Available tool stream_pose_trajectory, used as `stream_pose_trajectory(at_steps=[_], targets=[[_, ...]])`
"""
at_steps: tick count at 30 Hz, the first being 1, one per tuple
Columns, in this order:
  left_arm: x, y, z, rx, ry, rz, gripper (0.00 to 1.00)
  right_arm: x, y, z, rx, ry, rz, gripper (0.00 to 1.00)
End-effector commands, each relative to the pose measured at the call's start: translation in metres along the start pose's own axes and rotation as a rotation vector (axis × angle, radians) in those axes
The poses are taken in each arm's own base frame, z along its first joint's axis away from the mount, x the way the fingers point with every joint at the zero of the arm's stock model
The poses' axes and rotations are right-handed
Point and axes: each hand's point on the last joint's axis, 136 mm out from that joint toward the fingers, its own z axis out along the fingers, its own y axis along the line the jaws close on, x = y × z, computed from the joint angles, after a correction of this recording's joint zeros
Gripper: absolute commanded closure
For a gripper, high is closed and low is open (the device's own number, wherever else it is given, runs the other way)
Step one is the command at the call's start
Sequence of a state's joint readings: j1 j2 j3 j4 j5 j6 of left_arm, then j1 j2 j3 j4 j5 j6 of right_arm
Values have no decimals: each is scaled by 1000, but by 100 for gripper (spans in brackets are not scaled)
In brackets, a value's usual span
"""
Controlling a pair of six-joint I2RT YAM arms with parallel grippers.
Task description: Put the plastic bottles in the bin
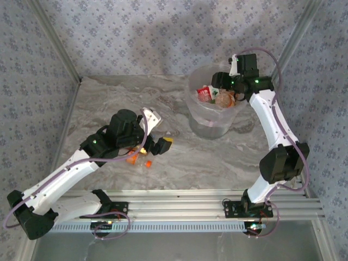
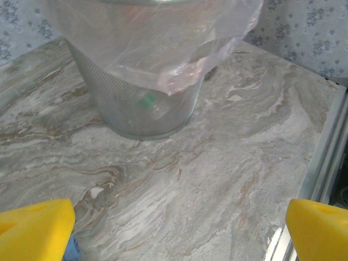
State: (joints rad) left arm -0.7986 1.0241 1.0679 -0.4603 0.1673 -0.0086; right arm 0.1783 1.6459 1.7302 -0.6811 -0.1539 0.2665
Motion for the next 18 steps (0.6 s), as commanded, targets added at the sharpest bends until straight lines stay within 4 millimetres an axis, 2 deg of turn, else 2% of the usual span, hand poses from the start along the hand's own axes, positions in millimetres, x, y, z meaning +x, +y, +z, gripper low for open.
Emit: stream_pose_trajectory(at_steps=[1,5,9,12,18], targets=[[8,16,-13,-95,8,-75,0,3,9,-16,-27,2,-29,28],[16,25,-24,-163,15,-144,0,-9,19,-35,-55,-55,-45,28],[31,39,-33,-259,67,-222,0,-16,35,-65,-91,-112,-84,28],[52,55,-38,-357,129,-327,0,-9,49,-86,-142,-121,-102,27],[106,85,-49,-557,257,-667,1,23,85,-129,-313,-112,-131,21]])
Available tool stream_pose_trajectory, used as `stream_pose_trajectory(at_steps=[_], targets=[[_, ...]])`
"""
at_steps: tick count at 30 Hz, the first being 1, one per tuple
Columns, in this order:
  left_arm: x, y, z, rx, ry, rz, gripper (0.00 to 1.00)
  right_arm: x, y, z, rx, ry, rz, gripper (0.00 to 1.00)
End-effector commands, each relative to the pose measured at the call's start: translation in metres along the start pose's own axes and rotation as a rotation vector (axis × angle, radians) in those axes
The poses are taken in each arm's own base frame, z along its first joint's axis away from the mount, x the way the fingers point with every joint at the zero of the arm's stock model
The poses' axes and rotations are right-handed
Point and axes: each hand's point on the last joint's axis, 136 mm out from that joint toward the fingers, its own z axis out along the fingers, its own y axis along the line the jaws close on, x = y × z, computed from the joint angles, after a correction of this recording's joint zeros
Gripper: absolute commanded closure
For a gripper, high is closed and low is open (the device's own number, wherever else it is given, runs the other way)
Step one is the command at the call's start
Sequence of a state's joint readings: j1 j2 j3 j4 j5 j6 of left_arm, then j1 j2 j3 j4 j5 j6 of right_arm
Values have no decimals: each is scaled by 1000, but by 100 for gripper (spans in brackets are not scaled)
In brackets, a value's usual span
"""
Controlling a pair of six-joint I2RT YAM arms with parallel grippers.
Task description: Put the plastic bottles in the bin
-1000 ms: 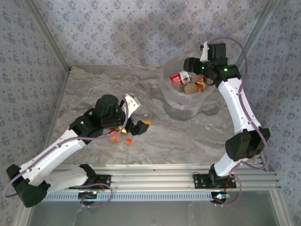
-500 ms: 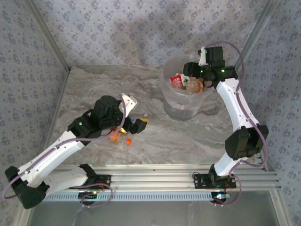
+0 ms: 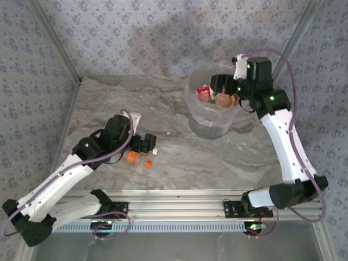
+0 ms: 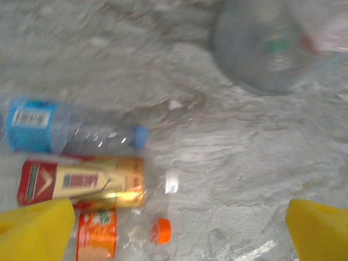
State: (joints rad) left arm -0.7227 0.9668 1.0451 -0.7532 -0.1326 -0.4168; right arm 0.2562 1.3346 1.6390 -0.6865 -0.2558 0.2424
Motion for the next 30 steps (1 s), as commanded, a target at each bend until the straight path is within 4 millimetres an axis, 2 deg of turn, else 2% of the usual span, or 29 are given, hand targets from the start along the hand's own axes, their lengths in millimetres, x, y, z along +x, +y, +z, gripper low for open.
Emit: stream_pose_trajectory(at_steps=[1,5,9,12,21,24,30], targets=[[31,38,3,-167,101,-260,0,22,31,-19,-136,40,-7,21],[55,58,11,-230,122,-436,3,43,57,-36,-268,74,1,19],[79,77,17,-306,164,-569,9,60,72,-46,-334,98,-1,18],[91,81,27,-297,188,-631,12,67,78,-49,-359,104,-2,17],[117,92,59,-212,227,-845,17,87,89,-38,-375,159,-12,17],[113,94,69,-173,200,-880,16,89,92,-36,-377,168,-21,17],[122,98,84,-152,223,-922,16,90,95,-34,-370,181,-35,17]])
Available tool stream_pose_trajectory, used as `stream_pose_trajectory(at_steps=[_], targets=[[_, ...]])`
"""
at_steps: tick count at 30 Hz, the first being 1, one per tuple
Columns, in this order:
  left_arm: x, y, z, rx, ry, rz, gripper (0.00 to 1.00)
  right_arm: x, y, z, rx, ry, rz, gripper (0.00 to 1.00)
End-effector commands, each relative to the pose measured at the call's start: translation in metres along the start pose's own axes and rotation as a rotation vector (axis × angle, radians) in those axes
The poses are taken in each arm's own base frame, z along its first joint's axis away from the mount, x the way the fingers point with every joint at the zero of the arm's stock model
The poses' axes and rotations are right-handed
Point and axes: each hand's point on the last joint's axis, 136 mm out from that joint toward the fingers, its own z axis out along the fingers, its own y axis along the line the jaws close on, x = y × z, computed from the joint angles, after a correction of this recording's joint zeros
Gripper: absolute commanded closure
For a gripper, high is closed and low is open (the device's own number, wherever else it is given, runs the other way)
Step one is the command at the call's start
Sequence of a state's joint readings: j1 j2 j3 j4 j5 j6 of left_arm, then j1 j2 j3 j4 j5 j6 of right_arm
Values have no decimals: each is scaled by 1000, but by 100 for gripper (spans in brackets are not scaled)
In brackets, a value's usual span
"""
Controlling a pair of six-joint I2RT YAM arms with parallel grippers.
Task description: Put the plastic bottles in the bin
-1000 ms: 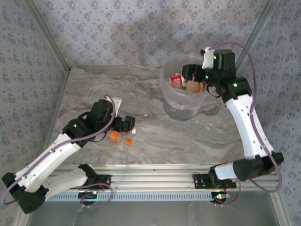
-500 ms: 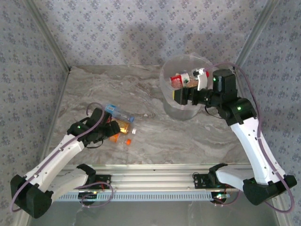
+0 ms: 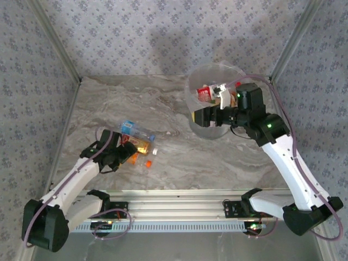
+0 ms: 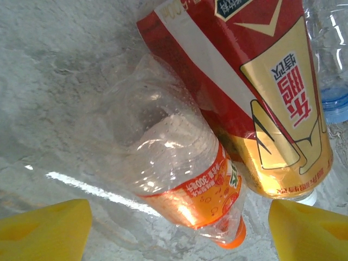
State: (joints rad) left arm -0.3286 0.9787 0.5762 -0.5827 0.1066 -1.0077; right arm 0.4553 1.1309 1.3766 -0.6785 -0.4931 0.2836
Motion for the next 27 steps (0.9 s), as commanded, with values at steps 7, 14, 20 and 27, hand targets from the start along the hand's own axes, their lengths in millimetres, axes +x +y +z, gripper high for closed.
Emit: stream_pose_trajectory(at_steps=[7,14,20,27], targets=[[-3,-7,17,50,27,-27,21,-2,5,1,18,13,-18,16],[-2,3,29,18,43,-24,24,-1,3,-1,42,27,-23,16],[-1,9,35,-3,45,-12,27,-3,4,-2,44,22,-26,16],[0,4,47,25,67,7,30,-1,2,4,46,37,-22,16]])
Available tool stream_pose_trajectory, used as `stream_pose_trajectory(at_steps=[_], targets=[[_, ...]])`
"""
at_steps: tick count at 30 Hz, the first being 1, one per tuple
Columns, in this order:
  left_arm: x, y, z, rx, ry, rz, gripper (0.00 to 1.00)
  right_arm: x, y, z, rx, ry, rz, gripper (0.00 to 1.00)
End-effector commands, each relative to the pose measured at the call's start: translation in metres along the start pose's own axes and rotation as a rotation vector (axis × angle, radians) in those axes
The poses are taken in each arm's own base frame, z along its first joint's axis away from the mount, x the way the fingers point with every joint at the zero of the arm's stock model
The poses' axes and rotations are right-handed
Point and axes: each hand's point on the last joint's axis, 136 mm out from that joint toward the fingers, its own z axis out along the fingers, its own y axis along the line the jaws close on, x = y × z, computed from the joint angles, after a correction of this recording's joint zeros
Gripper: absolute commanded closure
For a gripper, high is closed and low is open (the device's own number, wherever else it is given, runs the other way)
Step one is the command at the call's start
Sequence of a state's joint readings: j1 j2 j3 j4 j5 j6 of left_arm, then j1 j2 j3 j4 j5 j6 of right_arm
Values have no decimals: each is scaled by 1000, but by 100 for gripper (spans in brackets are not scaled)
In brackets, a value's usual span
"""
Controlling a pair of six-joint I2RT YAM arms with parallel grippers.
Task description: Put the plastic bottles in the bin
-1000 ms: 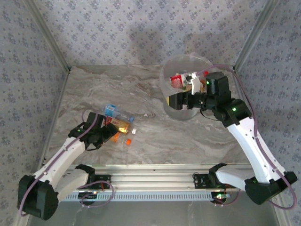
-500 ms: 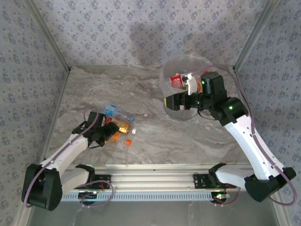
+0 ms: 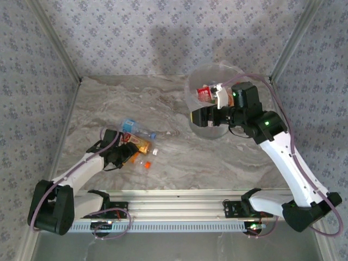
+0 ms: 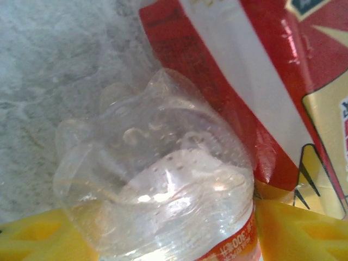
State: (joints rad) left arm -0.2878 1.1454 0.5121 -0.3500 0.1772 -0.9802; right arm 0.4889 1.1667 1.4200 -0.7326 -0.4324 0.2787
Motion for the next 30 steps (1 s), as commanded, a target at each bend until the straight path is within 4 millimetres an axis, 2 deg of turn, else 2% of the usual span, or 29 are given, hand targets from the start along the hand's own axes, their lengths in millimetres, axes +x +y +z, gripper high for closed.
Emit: stream_pose_trajectory(at_steps=[1,6,14,18,23,26,30], targets=[[6,6,8,-8,33,18,31,-3,5,-2,1,0,-22,16],[6,-6,-3,60,18,63,40,1,4,-1,7,7,-22,16],[9,-34,-49,214,-33,214,43,5,7,5,-15,10,-10,16],[17,-76,-82,451,-53,356,44,1,10,14,-59,-15,48,16],[40,-139,-145,779,-102,642,43,-3,22,35,-157,-7,152,16],[53,-161,-171,858,-145,795,43,-1,34,49,-194,19,142,16],[68,-187,-195,974,-146,898,43,6,47,67,-225,58,121,13]])
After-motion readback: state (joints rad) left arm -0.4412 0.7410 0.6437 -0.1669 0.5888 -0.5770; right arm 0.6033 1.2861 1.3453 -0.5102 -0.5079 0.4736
